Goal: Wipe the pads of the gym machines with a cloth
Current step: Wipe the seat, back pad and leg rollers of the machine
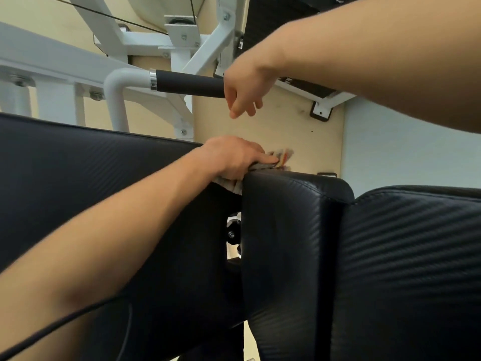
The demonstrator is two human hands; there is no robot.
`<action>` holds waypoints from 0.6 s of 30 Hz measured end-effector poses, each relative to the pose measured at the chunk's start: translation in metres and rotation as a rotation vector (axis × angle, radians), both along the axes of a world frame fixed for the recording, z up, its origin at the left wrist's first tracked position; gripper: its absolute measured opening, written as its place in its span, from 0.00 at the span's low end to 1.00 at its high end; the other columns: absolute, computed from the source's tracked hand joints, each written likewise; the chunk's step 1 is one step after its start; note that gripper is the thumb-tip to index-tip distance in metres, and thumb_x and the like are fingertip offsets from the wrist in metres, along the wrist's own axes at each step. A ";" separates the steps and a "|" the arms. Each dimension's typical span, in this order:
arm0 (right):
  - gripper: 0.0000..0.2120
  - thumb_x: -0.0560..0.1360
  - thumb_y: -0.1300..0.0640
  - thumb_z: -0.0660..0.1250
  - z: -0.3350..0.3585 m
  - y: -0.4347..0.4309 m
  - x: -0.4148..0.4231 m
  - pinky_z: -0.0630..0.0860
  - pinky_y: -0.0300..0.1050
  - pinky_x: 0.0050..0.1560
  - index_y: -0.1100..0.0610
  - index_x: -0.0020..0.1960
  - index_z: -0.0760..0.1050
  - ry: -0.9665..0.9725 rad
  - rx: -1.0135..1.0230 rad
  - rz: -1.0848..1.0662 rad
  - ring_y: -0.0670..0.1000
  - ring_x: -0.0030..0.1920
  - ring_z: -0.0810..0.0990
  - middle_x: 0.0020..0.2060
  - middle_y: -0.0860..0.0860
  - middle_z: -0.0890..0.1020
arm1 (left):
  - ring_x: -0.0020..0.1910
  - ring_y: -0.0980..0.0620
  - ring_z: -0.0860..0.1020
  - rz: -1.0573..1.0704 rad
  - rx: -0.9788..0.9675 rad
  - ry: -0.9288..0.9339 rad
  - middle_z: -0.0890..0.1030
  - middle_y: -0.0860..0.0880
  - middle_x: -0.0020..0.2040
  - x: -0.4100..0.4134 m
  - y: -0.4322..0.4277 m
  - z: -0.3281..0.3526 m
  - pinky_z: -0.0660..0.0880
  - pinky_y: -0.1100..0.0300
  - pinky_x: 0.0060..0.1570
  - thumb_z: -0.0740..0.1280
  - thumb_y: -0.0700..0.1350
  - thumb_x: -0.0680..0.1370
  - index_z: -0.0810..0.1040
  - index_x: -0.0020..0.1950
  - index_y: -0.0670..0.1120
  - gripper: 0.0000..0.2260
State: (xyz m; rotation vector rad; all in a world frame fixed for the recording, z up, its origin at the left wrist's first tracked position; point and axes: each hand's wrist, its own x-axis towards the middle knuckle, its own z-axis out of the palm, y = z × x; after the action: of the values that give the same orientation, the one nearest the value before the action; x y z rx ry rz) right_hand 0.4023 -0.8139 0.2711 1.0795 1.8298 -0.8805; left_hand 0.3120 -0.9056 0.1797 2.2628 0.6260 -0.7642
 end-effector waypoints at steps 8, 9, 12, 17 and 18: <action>0.14 0.81 0.44 0.62 -0.002 -0.004 -0.014 0.76 0.57 0.63 0.53 0.52 0.79 -0.042 0.056 0.054 0.53 0.44 0.86 0.41 0.50 0.87 | 0.53 0.49 0.78 0.076 -0.183 0.066 0.81 0.54 0.58 0.032 0.009 -0.015 0.75 0.49 0.57 0.71 0.58 0.75 0.76 0.67 0.59 0.21; 0.14 0.80 0.46 0.64 -0.002 -0.004 -0.016 0.77 0.54 0.59 0.55 0.55 0.80 -0.021 0.064 -0.009 0.55 0.45 0.86 0.44 0.52 0.87 | 0.53 0.50 0.78 0.126 -0.182 0.030 0.81 0.54 0.57 0.027 0.009 -0.014 0.75 0.51 0.56 0.70 0.58 0.76 0.77 0.67 0.57 0.20; 0.14 0.80 0.54 0.67 0.002 -0.008 -0.020 0.74 0.49 0.49 0.62 0.61 0.78 0.018 0.107 -0.162 0.61 0.55 0.83 0.50 0.57 0.84 | 0.51 0.50 0.79 0.261 -0.123 -0.061 0.82 0.53 0.54 0.013 0.008 -0.006 0.76 0.52 0.51 0.67 0.58 0.79 0.78 0.68 0.55 0.19; 0.17 0.80 0.55 0.66 0.020 -0.021 -0.024 0.72 0.51 0.52 0.61 0.65 0.76 0.042 0.124 -0.275 0.62 0.61 0.80 0.59 0.60 0.82 | 0.46 0.43 0.80 0.486 0.310 -0.057 0.81 0.45 0.51 -0.016 -0.014 0.011 0.73 0.51 0.41 0.61 0.52 0.82 0.72 0.68 0.53 0.15; 0.16 0.79 0.54 0.66 0.022 -0.026 -0.026 0.72 0.51 0.50 0.61 0.65 0.77 0.057 0.150 -0.293 0.62 0.60 0.81 0.59 0.60 0.82 | 0.46 0.40 0.81 0.530 0.408 -0.045 0.82 0.44 0.51 -0.027 -0.021 0.016 0.73 0.51 0.41 0.60 0.52 0.83 0.71 0.70 0.52 0.16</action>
State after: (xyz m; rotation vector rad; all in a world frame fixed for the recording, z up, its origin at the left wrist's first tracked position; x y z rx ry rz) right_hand 0.3758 -0.8399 0.2931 1.4583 1.8353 -0.9609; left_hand 0.2847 -0.9261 0.1955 2.2884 1.3894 -0.3407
